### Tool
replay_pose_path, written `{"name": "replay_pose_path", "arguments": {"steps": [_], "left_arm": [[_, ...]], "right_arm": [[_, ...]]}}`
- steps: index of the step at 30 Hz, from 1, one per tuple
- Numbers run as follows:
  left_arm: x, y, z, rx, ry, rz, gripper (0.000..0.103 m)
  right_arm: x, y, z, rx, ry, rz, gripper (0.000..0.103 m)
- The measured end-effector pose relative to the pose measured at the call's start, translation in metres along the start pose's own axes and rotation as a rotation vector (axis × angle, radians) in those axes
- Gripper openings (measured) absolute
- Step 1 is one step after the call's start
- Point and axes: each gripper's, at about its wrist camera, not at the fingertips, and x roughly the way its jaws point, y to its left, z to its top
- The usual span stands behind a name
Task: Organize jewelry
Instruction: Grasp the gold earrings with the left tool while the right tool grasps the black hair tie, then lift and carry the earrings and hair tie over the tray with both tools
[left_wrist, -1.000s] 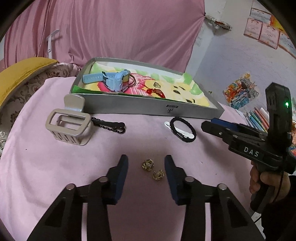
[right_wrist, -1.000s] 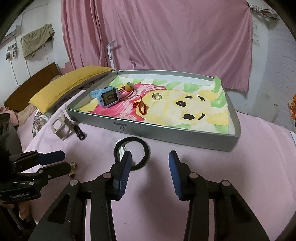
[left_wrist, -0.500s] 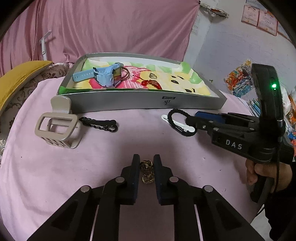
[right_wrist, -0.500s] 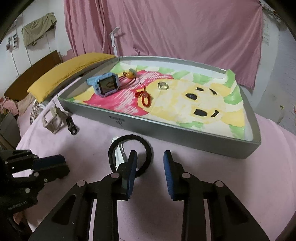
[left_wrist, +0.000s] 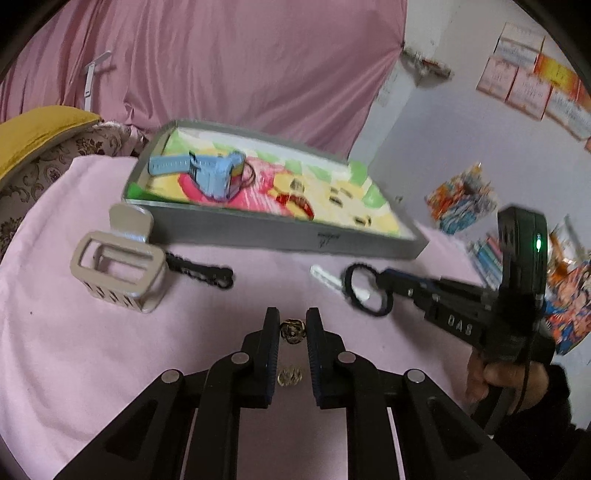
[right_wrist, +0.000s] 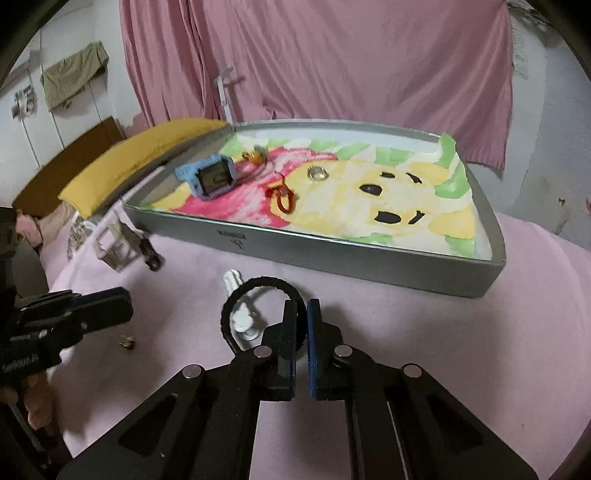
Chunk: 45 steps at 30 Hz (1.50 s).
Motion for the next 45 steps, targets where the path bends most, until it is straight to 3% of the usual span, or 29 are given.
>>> {"name": "replay_pose_path", "arguments": {"steps": [9,15,19,24,29,38,45], "left_arm": [[-0.019,0.009,0.012,-0.044,-0.134,-0.066,0.014],[-0.032,-0.002,0.032,0.018,-0.262,0.0,0.014],[-0.036,-0.019,0.054,0.11,-0.377,0.099,0.014],[-0.039,-0.035,0.078,0.192,-0.502,0.167,0.014],[-0.032,-0.042,0.099,0.233,-0.575,0.197,0.014],[0.008,-0.031,0.121,0.221,-0.563,0.23,0.014],[0.034,-0.018,0.128,0.179,-0.455,0.218,0.014]], "right_arm": [[-0.035,0.011,-0.004,0.042,-0.164,0.044,0.005],[-0.06,0.02,0.01,0.057,-0.338,0.036,0.005],[-0.074,0.025,0.028,0.05,-0.45,0.018,0.005],[-0.077,0.027,0.054,0.034,-0.528,-0.008,0.005],[-0.073,0.027,0.077,0.011,-0.596,-0.048,0.005],[-0.041,0.025,0.107,-0.002,-0.602,-0.105,0.005],[-0.007,0.017,0.117,0.007,-0.512,-0.145,0.005]]}}
